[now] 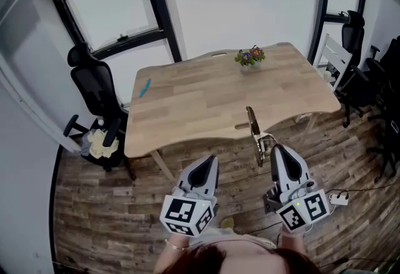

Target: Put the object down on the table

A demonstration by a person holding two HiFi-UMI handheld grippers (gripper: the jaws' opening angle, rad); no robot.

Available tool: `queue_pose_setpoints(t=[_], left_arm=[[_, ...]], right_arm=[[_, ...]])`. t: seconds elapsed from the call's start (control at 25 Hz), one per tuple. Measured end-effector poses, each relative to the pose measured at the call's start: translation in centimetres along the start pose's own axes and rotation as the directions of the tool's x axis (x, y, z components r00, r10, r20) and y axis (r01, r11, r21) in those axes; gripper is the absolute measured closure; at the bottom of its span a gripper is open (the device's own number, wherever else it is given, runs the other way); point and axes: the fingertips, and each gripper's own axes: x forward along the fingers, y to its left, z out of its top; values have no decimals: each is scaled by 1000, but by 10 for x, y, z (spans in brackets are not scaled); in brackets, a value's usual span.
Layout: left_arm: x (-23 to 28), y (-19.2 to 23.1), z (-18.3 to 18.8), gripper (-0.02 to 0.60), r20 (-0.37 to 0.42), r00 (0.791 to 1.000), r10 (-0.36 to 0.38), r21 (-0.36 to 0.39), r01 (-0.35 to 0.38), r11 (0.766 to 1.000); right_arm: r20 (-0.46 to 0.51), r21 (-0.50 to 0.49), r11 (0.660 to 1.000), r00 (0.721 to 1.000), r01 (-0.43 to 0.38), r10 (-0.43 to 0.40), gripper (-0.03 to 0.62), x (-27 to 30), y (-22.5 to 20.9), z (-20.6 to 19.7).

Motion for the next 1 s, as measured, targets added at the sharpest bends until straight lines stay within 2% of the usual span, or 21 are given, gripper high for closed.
queue_pose_setpoints(t=[0.48,1.0], left_arm=[[9,44,1,581,7,1000,-6,-37,7,999],[38,59,0,581,1,1000,-27,-52,27,998]], right_arm=[[-18,-33,999,1000,16,-16,588,41,12,-15],[-32,-42,999,999,30,-32,588,70,-4,-26]])
